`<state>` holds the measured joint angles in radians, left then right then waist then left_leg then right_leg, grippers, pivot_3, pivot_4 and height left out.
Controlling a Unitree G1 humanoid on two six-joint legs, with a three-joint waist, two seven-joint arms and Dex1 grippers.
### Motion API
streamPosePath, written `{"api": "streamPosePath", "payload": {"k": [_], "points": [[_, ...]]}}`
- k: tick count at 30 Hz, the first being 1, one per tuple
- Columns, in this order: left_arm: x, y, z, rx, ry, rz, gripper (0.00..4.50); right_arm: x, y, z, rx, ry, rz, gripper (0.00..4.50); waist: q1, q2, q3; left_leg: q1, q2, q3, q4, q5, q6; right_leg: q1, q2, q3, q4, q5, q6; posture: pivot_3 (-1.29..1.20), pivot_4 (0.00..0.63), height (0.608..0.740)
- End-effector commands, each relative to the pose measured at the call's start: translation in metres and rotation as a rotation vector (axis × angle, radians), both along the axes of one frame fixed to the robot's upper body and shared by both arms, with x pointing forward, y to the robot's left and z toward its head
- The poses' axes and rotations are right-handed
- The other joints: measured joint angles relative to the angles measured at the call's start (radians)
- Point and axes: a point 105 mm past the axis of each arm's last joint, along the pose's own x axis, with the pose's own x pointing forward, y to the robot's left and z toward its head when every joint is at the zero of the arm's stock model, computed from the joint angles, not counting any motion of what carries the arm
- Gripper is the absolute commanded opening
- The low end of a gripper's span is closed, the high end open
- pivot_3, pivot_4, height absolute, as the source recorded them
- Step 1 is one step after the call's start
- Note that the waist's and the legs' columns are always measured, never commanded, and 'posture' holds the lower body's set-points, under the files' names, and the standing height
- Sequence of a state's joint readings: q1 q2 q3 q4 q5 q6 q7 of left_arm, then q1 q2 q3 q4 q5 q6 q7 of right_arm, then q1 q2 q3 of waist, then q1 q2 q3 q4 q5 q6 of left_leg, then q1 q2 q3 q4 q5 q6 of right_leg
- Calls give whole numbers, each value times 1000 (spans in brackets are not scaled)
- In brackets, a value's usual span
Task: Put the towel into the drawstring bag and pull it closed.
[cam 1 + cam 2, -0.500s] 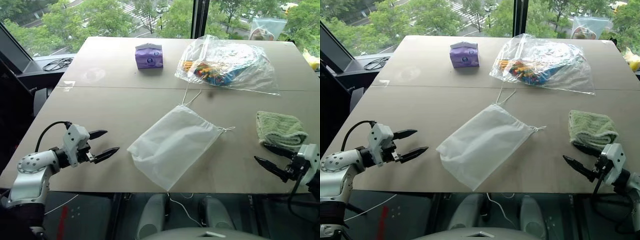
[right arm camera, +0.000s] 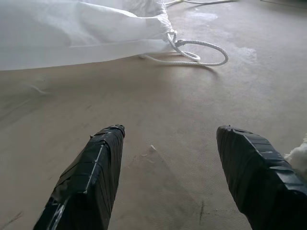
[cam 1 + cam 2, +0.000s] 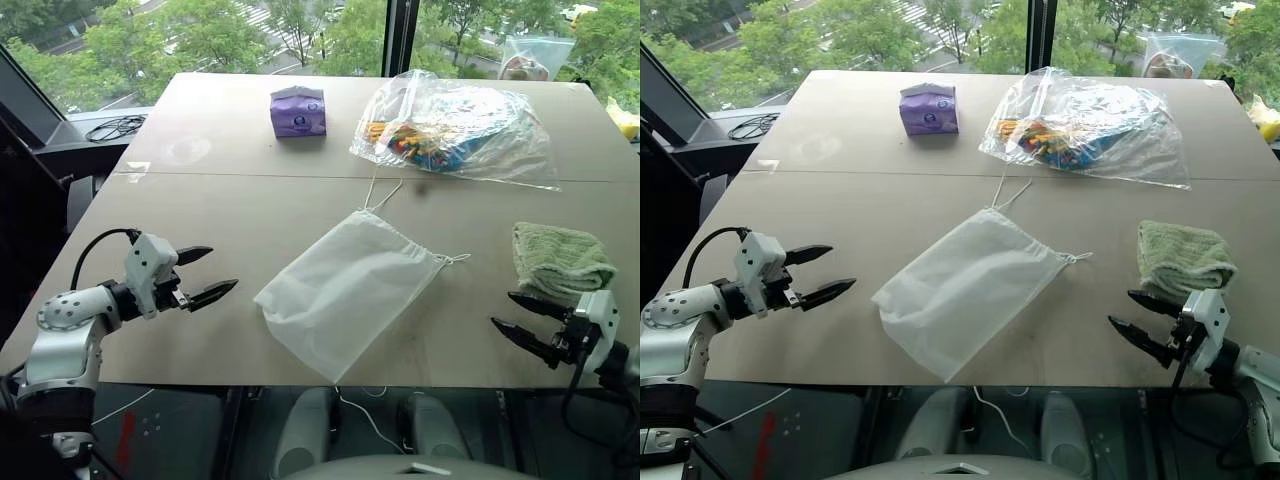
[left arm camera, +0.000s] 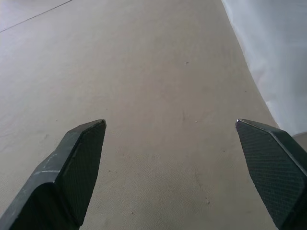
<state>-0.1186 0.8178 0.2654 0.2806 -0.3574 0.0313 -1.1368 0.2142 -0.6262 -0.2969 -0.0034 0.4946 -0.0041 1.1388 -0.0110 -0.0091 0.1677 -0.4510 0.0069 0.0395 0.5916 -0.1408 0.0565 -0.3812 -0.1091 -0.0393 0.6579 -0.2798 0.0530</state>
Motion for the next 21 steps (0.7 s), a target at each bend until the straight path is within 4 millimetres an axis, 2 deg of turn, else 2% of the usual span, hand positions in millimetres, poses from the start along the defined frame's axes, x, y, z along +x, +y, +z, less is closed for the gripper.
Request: {"api": "streamPosePath", "payload": {"k": [1, 9, 14, 17, 21], "points": [[1, 3, 12, 11, -41, -6, 4442, 3, 3, 12, -4, -44, 16, 3275, 0, 0, 0, 0, 0, 0, 0, 0, 0, 0, 0, 0, 0, 0, 0, 0, 150, 739], [3, -3, 19, -12, -56, -18, 4442, 4, 4, 15, 1, -54, 23, 3275, 0, 0, 0, 0, 0, 0, 0, 0, 0, 0, 0, -1, 0, 0, 0, 0, 150, 739], [13, -18, 44, -158, -81, -5, 4442, 4, 1, 20, 6, -64, 33, 3275, 5, 0, 0, 0, 0, 0, 1, 0, 0, 1, 0, -2, 0, 0, 0, 0, 150, 739], [24, -45, 71, -267, -106, -23, 4442, 6, 0, 25, 12, -74, 46, 3275, 7, 0, 0, 0, 0, 0, 3, 0, 0, 1, 0, -2, 1, 0, 1, 0, 150, 739], [42, -92, 88, -296, -98, -2, 4442, 12, 2, 31, 27, -96, 48, 3275, 11, -1, 1, 0, 0, -1, 6, 0, 0, 3, 0, -3, 1, 2, 4, 0, 150, 739]]}}
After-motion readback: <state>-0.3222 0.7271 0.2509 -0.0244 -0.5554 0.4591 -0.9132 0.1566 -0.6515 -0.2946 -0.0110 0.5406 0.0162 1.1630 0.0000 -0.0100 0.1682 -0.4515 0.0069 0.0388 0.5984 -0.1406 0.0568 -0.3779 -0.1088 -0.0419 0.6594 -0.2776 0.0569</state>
